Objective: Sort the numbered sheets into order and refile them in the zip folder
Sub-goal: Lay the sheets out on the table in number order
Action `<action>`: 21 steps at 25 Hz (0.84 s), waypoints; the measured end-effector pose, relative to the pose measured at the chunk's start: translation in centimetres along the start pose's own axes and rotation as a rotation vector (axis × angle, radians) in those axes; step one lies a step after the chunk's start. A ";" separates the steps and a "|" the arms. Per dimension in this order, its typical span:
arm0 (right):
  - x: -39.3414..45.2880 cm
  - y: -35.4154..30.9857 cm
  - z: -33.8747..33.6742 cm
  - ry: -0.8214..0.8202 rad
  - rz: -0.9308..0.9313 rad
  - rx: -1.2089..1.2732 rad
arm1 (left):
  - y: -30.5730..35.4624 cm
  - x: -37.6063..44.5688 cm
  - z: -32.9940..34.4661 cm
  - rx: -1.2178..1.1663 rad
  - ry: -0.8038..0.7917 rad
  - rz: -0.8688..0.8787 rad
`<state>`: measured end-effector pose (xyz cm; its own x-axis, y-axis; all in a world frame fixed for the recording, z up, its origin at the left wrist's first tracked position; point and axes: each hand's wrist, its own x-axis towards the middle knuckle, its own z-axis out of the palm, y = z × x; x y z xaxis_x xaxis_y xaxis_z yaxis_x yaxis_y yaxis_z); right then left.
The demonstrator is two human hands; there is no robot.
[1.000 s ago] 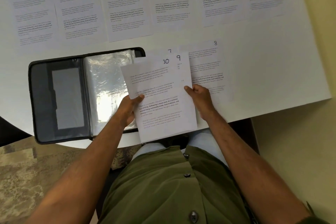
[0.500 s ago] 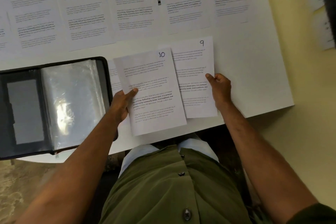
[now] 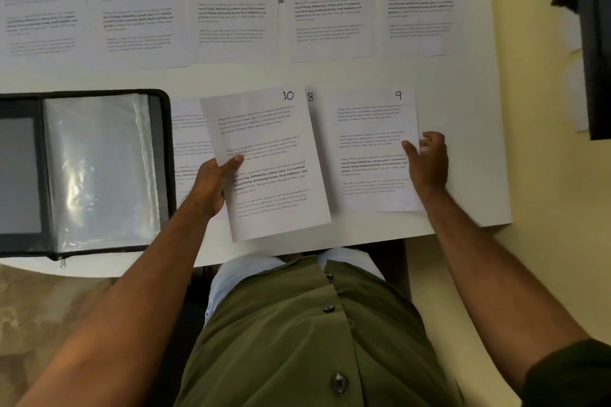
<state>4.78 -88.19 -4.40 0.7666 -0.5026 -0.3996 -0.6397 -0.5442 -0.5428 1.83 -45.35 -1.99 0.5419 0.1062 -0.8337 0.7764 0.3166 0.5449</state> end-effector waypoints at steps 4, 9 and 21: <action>-1.2 0.5 1.8 -0.040 -0.294 -0.402 | 0.2 -0.1 0.7 0.004 0.023 0.000; -2.0 1.1 3.3 -0.218 -0.324 -0.536 | 0.8 -0.2 1.8 0.023 0.011 0.011; -1.7 0.4 4.9 -0.169 -0.302 -0.509 | 0.2 -1.0 2.0 0.036 0.008 0.018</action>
<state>3.54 -84.27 -7.55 0.8895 -0.1854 -0.4177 -0.3073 -0.9192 -0.2463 2.10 -47.26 -0.88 0.5533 0.1186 -0.8245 0.7779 0.2804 0.5624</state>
